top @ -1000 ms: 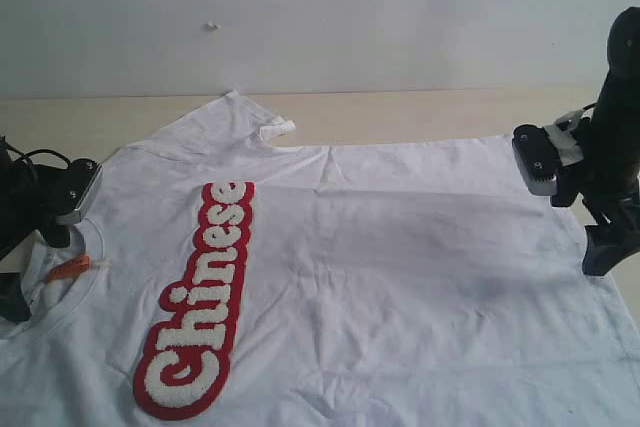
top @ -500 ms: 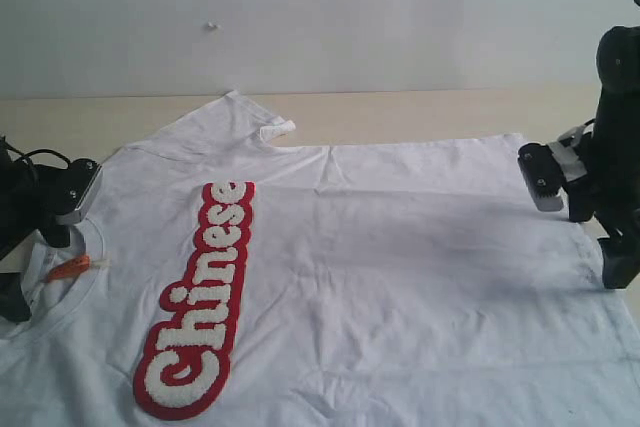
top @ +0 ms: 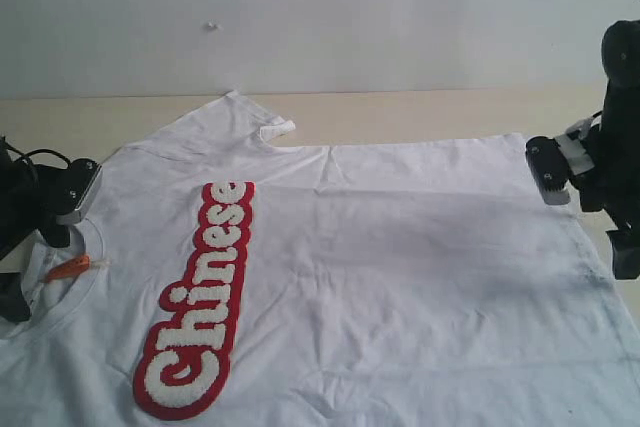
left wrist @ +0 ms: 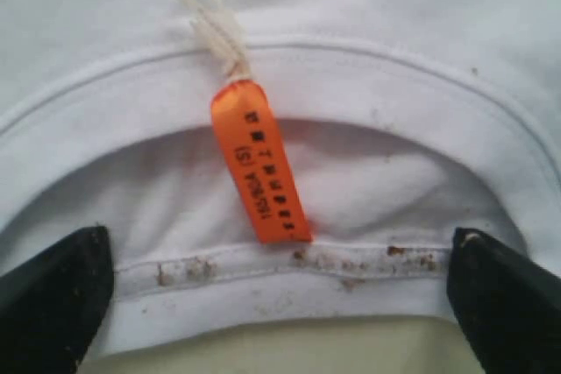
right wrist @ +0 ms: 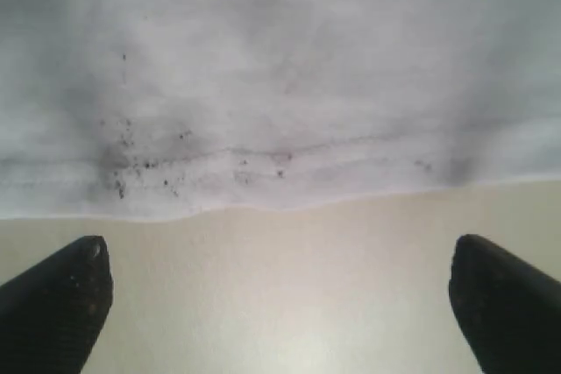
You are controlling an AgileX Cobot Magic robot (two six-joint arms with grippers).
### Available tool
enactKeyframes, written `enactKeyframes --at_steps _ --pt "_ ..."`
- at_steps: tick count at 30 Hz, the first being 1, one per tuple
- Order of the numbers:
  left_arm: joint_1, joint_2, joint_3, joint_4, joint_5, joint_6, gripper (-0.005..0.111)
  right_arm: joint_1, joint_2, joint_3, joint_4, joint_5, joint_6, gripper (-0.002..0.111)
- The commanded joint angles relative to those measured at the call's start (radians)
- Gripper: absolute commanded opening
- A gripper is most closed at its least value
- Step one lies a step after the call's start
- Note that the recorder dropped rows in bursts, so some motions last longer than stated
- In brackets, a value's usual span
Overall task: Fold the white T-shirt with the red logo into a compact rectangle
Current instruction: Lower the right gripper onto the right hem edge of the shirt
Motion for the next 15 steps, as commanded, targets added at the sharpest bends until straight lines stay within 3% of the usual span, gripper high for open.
enactKeyframes --at_steps 1,6,15 --pt "0.010 0.025 0.011 0.031 0.035 -0.017 0.105 -0.005 -0.051 0.000 0.111 0.011 -0.130 0.104" --pt "0.010 0.025 0.011 0.031 0.035 -0.017 0.105 -0.005 -0.015 0.000 0.181 0.011 -0.161 0.104" --pt "0.010 0.025 0.011 0.031 0.035 -0.017 0.105 -0.005 0.051 0.000 0.115 -0.007 -0.083 0.104"
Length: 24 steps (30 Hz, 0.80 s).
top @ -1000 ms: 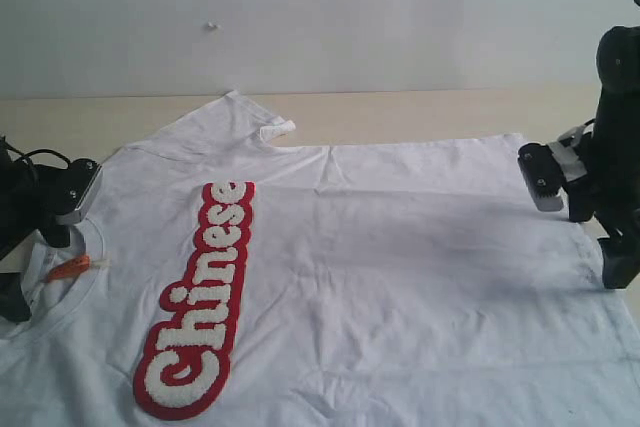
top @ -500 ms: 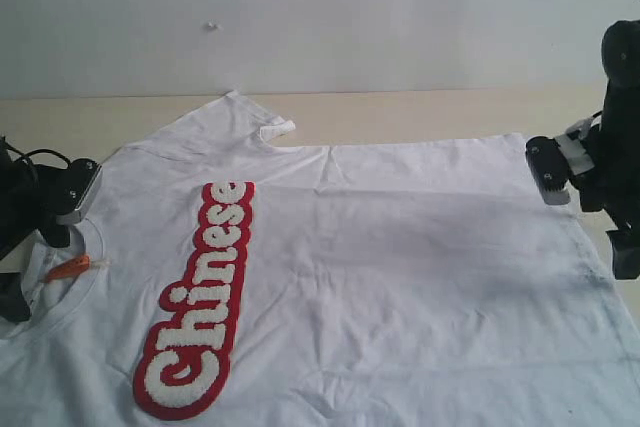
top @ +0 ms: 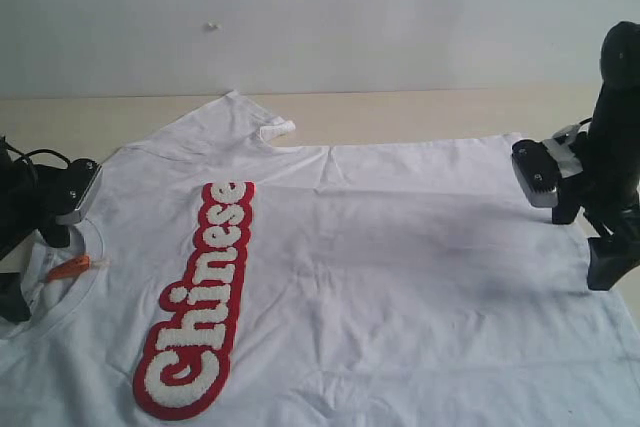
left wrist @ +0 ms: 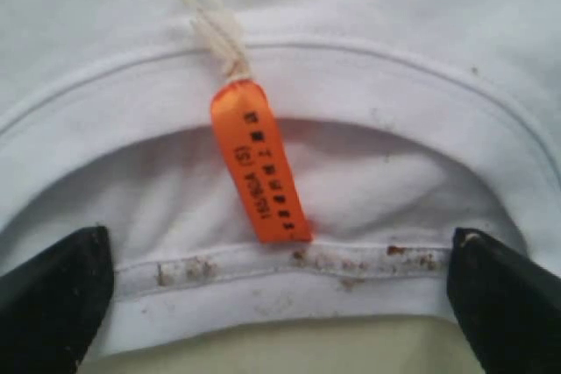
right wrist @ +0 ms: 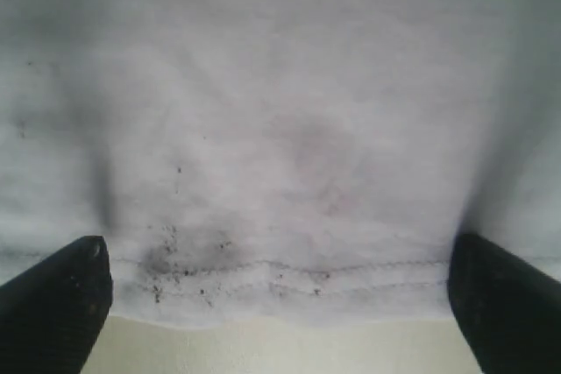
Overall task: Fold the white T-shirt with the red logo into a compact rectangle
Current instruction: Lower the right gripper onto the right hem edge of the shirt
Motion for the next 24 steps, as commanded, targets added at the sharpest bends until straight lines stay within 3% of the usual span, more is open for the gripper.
enactKeyframes --at_steps 1,24 --pt "0.010 0.025 0.013 0.030 0.035 -0.017 0.105 -0.003 0.014 0.001 -0.078 -0.026 0.079 0.104" --pt "0.010 0.025 0.013 0.030 0.035 -0.017 0.105 -0.003 0.058 0.003 -0.074 -0.165 0.124 0.104"
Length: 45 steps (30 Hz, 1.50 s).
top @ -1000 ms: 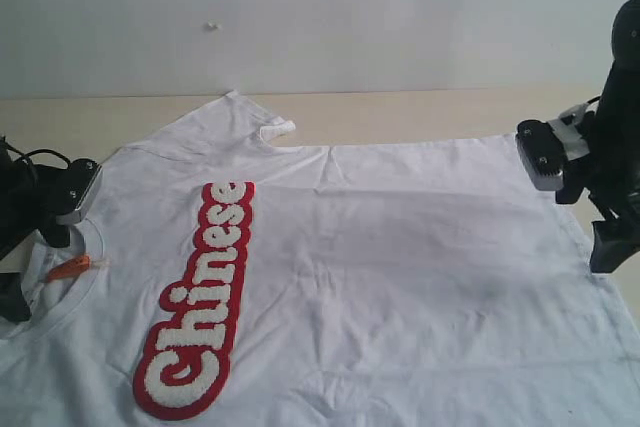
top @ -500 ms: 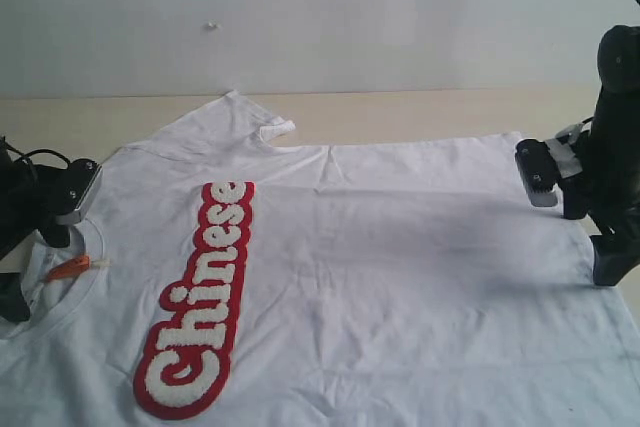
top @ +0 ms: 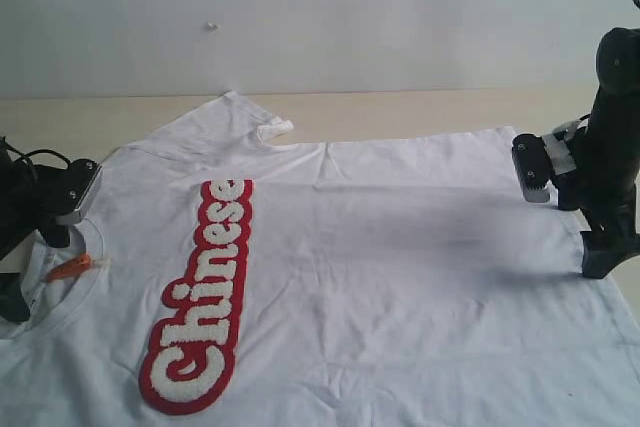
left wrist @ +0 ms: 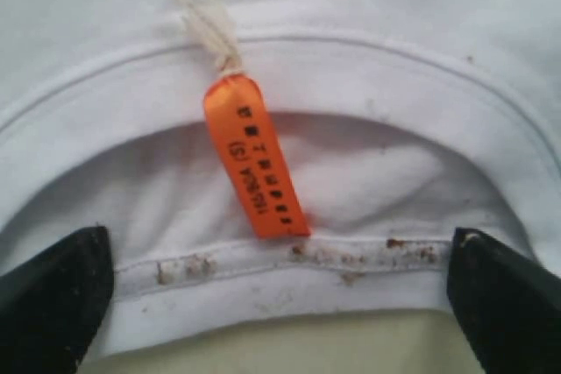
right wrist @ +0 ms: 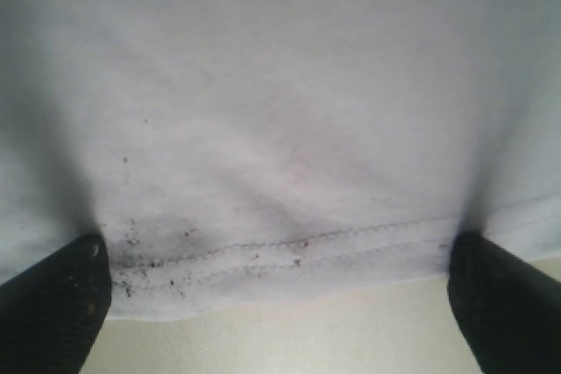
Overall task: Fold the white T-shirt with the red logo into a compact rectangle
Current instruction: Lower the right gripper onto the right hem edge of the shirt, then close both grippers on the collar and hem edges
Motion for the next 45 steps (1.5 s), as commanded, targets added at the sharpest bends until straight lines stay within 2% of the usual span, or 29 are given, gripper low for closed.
enactKeyframes --at_steps 1,45 --pt "0.010 0.025 0.013 0.028 0.035 -0.017 0.105 -0.003 0.039 0.008 -0.001 -0.057 -0.002 0.104" --pt "0.010 0.025 0.013 0.028 0.035 -0.017 0.105 -0.001 0.039 0.008 0.014 -0.083 0.002 0.104"
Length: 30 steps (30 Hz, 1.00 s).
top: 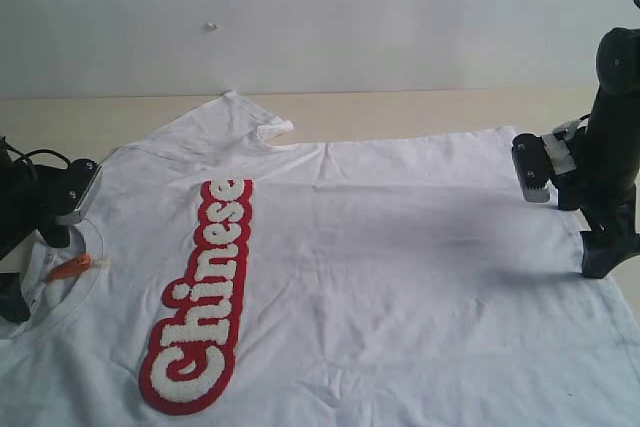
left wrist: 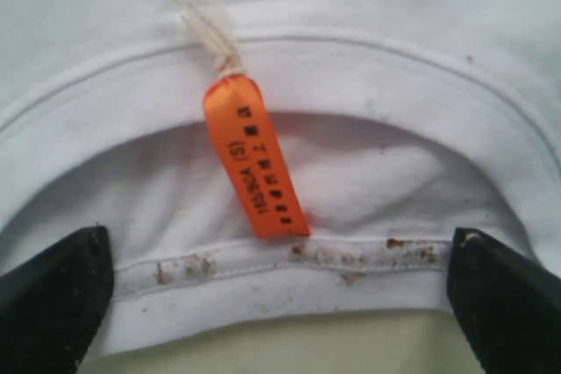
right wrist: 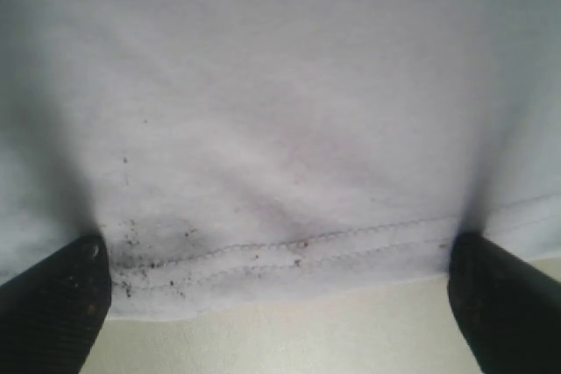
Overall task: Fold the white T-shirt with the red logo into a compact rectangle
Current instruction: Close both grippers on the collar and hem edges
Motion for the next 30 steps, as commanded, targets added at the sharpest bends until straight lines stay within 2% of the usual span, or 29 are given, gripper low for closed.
enactKeyframes --at_steps 1,13,15,17,20,21,30 --pt "0.010 0.025 0.013 0.028 0.035 -0.017 0.105 -0.001 0.038 0.008 0.009 -0.081 0.004 0.104" --pt "0.010 0.025 0.013 0.028 0.035 -0.017 0.105 -0.001 0.038 0.008 0.009 -0.102 0.004 0.101" --pt "0.010 0.025 0.013 0.028 0.035 -0.017 0.105 -0.001 0.038 0.008 0.009 -0.108 0.004 0.091" --pt "0.010 0.025 0.013 0.028 0.035 -0.017 0.105 -0.001 0.038 0.008 0.009 -0.108 0.004 0.071" --pt "0.010 0.025 0.013 0.028 0.035 -0.017 0.105 -0.001 0.038 0.008 -0.031 -0.095 0.004 0.023" --pt "0.010 0.025 0.013 0.028 0.035 -0.017 0.105 -0.001 0.038 0.008 -0.033 -0.095 0.004 0.001" --pt "0.010 0.025 0.013 0.028 0.035 -0.017 0.105 -0.001 0.038 0.008 -0.026 -0.162 0.011 0.002"
